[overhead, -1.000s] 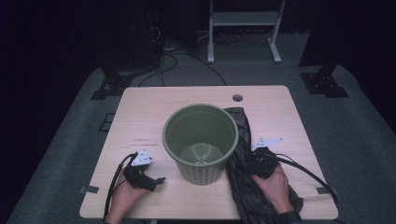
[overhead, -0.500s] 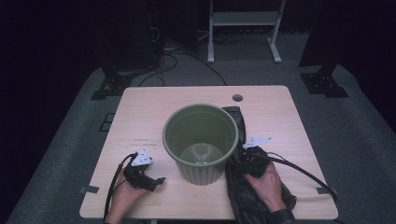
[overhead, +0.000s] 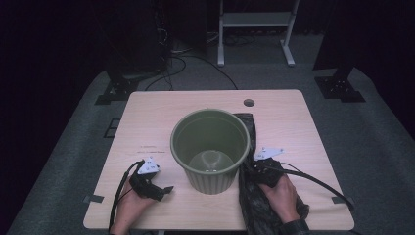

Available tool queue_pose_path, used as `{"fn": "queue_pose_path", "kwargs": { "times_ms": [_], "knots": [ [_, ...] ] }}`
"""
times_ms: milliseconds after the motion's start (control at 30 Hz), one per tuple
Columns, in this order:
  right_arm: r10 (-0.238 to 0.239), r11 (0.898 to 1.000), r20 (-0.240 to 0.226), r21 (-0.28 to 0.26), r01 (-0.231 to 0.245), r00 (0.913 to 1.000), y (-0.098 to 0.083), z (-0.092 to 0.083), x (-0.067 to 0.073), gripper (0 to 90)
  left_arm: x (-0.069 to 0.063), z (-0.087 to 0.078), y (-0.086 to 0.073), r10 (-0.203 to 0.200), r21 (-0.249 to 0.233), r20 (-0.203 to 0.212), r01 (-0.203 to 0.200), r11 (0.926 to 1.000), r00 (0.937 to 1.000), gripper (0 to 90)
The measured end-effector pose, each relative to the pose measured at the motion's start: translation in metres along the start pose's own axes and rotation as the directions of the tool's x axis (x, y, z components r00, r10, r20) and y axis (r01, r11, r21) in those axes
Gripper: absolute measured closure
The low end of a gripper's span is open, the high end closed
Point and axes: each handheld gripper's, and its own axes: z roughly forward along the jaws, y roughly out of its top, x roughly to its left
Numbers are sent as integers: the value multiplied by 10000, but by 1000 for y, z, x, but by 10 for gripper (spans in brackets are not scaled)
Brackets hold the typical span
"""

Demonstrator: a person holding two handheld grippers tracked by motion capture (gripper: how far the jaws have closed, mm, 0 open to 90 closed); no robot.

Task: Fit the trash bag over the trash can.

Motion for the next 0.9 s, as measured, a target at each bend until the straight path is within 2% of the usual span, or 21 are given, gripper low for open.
{"fn": "queue_pose_path", "kwargs": {
  "times_ms": [233,300,567,600,667,867,900],
  "knots": [
    [-71,9996,-339,274,81,9994,-2,-6,-4,831,0,0,0,0,1,-1,0,10000,10000,0],
    [-129,9993,-504,334,146,9986,-2,-7,-5,864,0,0,0,2,3,0,-2,10000,10000,0],
    [-409,9978,-1043,480,461,9937,-1,-10,-4,872,0,0,0,-6,-3,1,6,10000,10000,0],
    [-435,9983,-1346,338,485,9899,0,-13,-2,871,0,0,0,-2,0,1,2,10000,10000,0],
    [-434,9985,-1455,276,479,9884,0,-14,-2,872,0,0,0,-1,1,0,1,10000,10000,0],
    [-512,9987,-2288,-143,493,9721,8,-32,-4,873,0,0,0,-5,-1,0,5,10000,10000,0],
    [-512,9987,-2288,-143,493,9721,8,-32,-4,873,0,0,0,-5,-1,0,5,10000,10000,0]
  ]
}}
